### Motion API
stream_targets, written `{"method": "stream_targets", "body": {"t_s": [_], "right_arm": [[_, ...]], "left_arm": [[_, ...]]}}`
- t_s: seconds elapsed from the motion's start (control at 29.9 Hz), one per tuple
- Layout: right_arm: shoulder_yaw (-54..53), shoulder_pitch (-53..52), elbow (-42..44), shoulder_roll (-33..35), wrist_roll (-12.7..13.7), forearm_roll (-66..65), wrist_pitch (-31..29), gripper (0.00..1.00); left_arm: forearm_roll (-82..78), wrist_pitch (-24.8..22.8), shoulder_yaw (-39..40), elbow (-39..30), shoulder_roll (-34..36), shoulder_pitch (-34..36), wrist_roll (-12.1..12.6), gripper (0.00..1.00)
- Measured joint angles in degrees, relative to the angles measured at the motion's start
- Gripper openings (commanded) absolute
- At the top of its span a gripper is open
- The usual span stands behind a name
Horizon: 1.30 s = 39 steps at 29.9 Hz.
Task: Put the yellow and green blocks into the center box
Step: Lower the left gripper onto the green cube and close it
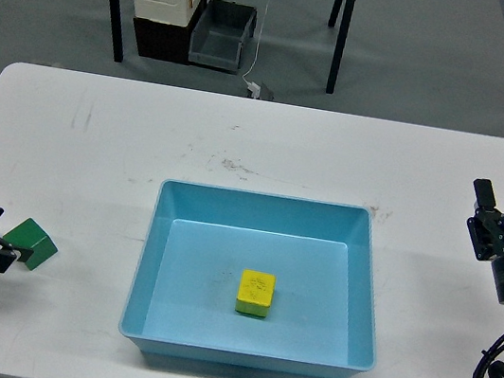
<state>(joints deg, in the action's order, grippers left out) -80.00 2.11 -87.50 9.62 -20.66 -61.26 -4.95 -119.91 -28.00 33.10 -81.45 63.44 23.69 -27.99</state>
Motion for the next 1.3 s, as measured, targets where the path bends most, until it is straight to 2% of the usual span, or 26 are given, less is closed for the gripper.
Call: {"method": "stream_targets", "body": {"t_s": [0.43, 0.67, 0.77, 0.87, 1.1, 1.2, 1.3], "right_arm": [[-0.6, 0.0, 0.0, 0.0, -1.3, 0.0, 0.1, 0.98], [-1.3, 0.0, 0.0, 0.0, -1.4, 0.0, 0.4, 0.98], [-1.6, 0.0, 0.1, 0.0, -1.4, 0.0, 0.5, 0.98], [-1.7, 0.0, 0.2, 0.0, -1.4, 0.0, 0.5, 0.98], [-1.6, 0.0, 0.2, 0.0, -1.4, 0.0, 0.5, 0.98], [-1.8, 0.0, 0.2, 0.0, -1.4, 0.0, 0.5, 0.98], [-2.2, 0.0, 0.2, 0.0, -1.4, 0.0, 0.6, 0.98]], "left_arm": [[0.1, 0.0, -1.7, 4.4, -3.8, 2.5, 0.0, 0.97], [-0.1, 0.0, -2.1, 4.9, -6.2, 2.6, 0.0, 0.78], [-1.1, 0.0, -2.3, 5.0, -6.7, 2.6, 0.0, 0.76], [-2.8, 0.0, -3.7, 5.5, -7.2, 2.9, 0.0, 0.68], [-3.6, 0.0, -5.5, 6.4, -7.3, 3.7, 0.0, 0.38], [-3.6, 0.0, -5.5, 6.5, -7.3, 4.0, 0.0, 0.29], [-3.1, 0.0, -5.5, 6.5, -7.1, 4.9, 0.0, 0.27]]}}
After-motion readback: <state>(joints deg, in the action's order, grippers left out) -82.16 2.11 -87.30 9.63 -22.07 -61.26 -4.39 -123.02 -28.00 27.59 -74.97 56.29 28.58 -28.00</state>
